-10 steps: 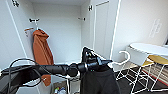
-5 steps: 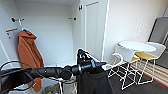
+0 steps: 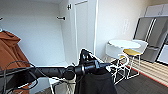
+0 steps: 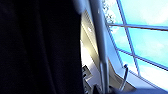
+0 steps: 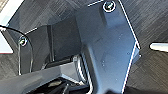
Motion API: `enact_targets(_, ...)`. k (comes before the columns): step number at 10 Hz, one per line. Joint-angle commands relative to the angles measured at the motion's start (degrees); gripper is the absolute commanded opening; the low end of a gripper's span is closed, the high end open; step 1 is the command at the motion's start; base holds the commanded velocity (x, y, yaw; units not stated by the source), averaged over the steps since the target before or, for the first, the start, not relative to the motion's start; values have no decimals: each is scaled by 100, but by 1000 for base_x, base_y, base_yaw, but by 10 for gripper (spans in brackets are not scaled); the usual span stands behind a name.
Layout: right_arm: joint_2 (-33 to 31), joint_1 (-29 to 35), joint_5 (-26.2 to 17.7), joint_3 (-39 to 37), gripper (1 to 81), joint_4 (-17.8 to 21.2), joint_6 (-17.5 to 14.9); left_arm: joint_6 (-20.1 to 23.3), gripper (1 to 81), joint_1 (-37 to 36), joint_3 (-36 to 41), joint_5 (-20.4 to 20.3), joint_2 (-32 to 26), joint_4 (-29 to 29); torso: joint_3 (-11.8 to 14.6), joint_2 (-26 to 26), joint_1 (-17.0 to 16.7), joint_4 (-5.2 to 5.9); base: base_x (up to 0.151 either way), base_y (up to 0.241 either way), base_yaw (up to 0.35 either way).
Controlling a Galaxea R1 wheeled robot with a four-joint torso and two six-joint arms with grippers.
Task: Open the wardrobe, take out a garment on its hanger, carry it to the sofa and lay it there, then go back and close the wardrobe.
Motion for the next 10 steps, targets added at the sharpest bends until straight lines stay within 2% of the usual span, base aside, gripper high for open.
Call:
enact_targets(1,17,207,-306,2,811,10,5,91,10,-947,131,-140,30,191,0,0,0,0,0,0,-271)
enact_targets(10,8,198,-306,20,811,19,5,91,10,-956,122,-140,145,208,2,-2,-2,0,0,0,-272)
